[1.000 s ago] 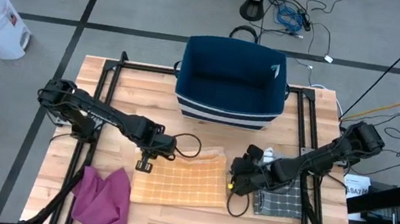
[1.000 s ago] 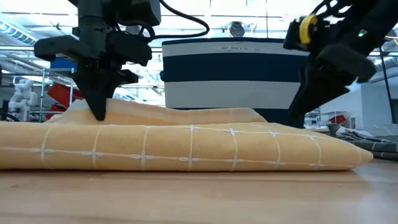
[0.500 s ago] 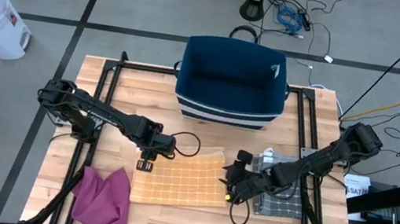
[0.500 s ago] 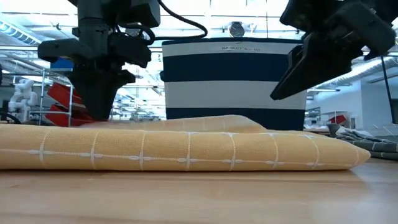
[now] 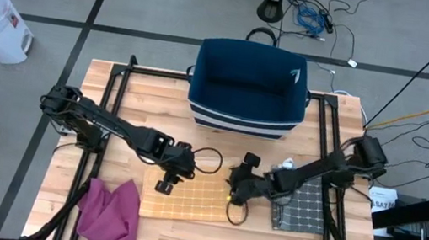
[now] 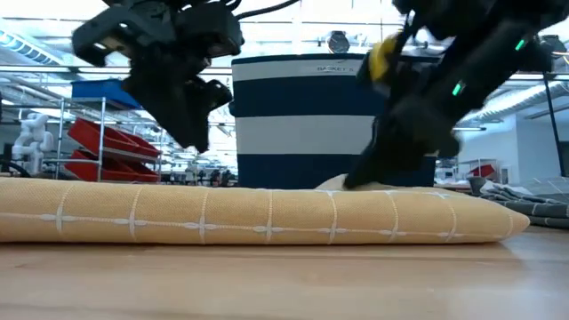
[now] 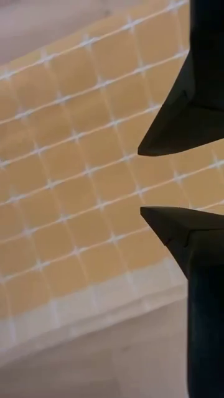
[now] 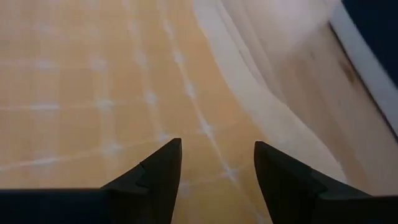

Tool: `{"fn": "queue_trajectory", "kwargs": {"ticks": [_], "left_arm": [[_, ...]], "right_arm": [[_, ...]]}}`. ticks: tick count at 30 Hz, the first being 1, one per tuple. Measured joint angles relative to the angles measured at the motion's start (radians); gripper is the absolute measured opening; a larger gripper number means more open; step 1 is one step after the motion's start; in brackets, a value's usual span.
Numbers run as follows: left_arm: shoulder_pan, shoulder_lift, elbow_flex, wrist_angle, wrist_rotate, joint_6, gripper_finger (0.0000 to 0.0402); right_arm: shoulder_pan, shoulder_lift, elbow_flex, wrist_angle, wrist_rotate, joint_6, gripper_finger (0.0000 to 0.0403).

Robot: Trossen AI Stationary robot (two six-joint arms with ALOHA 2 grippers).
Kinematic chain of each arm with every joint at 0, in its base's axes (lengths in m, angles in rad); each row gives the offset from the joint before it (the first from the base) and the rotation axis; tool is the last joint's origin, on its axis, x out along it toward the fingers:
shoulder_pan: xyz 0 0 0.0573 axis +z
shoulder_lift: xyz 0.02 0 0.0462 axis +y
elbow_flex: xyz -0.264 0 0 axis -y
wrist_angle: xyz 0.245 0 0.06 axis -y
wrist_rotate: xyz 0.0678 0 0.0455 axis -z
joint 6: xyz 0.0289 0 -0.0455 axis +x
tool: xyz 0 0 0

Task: Fold towel
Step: Fold the orange patterned towel

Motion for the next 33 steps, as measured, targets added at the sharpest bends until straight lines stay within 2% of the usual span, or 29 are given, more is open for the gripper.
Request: {"fn": "queue_trajectory", "kwargs": {"ticks": [7,15,21,23,33], "left_arm": [[0.011,0.021,0.0,0.03,-0.014,-0.017,0.0149],[-0.03,0.054,0.0,0.149,0.052,-0.04,0.0149],[-0.082,0.109,0.0,0.239,0.07,-0.034,0.0149],[-0.099,0.133,0.0,0.261,0.07,-0.031,0.0149],[-0.196,0.264,0.0,0.418,0.057,-0.031,0.0149]], "right_arm": [[-0.07,0.083,0.003,0.006,-0.06,0.077,0.0187],[-0.025,-0.058,0.001,0.007,-0.075,-0.032,0.0171],[0.03,-0.08,0.0,0.096,-0.268,-0.064,0.016],[0.054,-0.063,0.0,0.125,-0.298,-0.064,0.016],[0.138,-0.017,0.001,0.216,-0.285,-0.081,0.016]]}}
